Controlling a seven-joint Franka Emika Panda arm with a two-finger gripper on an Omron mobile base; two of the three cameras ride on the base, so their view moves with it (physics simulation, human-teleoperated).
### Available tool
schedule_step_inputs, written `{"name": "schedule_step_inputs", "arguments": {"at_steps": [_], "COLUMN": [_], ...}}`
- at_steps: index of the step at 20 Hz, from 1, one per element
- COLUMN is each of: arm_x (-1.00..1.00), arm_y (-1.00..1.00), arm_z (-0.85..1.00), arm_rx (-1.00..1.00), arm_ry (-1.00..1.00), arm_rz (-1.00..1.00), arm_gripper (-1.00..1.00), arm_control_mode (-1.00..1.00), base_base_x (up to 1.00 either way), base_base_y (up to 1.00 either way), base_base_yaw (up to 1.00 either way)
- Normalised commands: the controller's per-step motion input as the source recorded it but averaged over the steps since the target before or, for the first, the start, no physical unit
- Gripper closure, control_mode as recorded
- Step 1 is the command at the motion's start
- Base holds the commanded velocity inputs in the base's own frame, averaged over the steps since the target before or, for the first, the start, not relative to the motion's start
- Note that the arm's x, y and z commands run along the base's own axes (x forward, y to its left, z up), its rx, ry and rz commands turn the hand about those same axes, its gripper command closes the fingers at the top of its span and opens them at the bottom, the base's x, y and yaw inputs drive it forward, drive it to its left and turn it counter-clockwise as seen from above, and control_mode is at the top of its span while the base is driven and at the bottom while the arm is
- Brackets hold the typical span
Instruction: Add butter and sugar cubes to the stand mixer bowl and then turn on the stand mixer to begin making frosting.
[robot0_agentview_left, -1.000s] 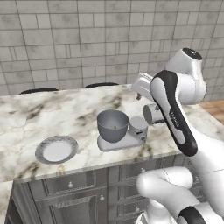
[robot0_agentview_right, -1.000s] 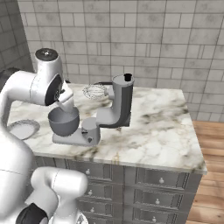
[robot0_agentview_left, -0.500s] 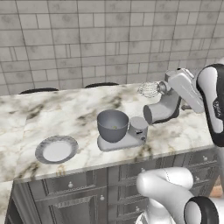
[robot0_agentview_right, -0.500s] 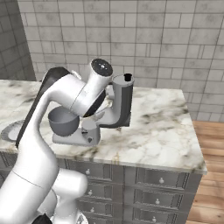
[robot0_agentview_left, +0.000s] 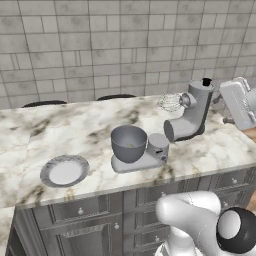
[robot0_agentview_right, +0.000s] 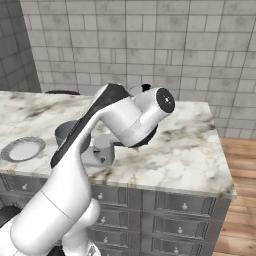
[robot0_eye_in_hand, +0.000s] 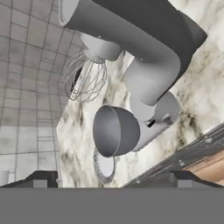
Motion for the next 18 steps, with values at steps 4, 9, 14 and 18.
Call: {"name": "schedule_step_inputs", "arguments": {"at_steps": [4,9,14,18], "arm_x": [0.11,0.19,0.39,0.40], "arm_y": [-0.69,-0.48,-0.28,-0.21], "arm_z": [0.07,0.11,0.09,0.02], "arm_rx": [0.15,0.14,0.19,0.18], "arm_ry": [-0.09,-0.08,-0.07,-0.03], "arm_rz": [-0.01,0.00,0.00,0.00], "arm_gripper": [-1.00,-1.00,-1.00,-1.00], "arm_control_mode": [-1.00,-1.00,-1.00,-1.00], "base_base_x": [0.00,0.00,0.00,0.00], "base_base_y": [0.00,0.00,0.00,0.00], "base_base_yaw": [0.00,0.00,0.00,0.00]}}
